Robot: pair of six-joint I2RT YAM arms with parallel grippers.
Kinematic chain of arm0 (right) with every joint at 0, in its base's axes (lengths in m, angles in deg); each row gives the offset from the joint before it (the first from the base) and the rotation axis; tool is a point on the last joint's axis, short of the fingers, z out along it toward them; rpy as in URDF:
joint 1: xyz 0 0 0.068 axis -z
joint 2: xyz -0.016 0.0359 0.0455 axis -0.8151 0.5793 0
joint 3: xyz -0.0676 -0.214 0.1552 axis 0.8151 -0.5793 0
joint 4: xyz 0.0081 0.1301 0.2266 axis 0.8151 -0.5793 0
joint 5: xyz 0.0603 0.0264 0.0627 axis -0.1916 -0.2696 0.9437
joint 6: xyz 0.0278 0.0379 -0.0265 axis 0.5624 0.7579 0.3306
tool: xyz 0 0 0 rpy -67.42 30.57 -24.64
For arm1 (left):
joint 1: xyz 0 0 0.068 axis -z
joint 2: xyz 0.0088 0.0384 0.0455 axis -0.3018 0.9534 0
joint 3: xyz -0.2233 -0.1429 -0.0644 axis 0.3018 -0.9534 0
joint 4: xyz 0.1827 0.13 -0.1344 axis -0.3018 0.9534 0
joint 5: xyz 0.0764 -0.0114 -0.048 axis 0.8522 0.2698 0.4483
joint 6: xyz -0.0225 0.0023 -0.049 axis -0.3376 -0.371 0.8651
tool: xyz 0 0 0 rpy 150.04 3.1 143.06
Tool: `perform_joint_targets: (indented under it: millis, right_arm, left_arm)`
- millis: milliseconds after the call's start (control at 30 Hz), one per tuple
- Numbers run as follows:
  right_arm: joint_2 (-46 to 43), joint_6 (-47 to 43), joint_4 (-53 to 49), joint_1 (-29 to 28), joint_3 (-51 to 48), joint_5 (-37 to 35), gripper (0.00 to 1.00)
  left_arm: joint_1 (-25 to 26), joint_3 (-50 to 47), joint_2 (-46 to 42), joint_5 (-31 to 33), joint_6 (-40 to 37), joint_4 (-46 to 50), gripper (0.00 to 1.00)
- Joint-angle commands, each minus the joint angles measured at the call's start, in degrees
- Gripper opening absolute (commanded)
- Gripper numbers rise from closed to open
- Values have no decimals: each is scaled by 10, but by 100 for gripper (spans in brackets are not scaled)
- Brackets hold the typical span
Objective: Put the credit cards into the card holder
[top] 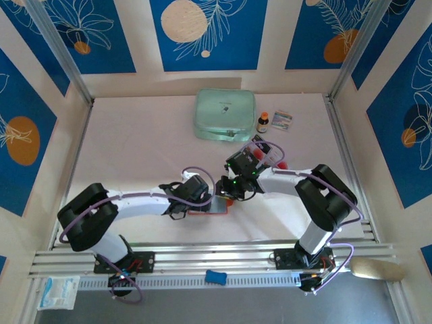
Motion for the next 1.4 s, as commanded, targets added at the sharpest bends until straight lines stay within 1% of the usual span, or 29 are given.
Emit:
perform_joint_targets:
  millis: [0,333,700,767,867,1000,1133,1367]
  right_arm:
    - [13,6,9,-3,-2,20,31]
    - [2,-9,-1,-5,28,62,29]
    - [-34,4,-23,-21,47,71,31]
    - [-38,10,-27,-28,53,67,41]
    - [-39,15,-35,-39,68,59,54]
    - [-24,19,-45,-54,94,54,62]
    - [1,21,-50,-65,121,53,65]
    - [66,28,-47,-80,164,53,65]
  left_arm:
    - [6,-14,-7,6,8,16,100]
    - [6,-20,-28,10,9,15,100]
    - [-8,-26,-123,45,-3,40,100]
    - [-12,-31,-143,47,-2,42,100]
    - [-19,-41,-170,50,2,44,100]
    - [-30,-54,-204,52,6,47,100]
    - [-41,-66,-235,53,7,49,100]
    - [-54,-86,-272,56,14,58,100]
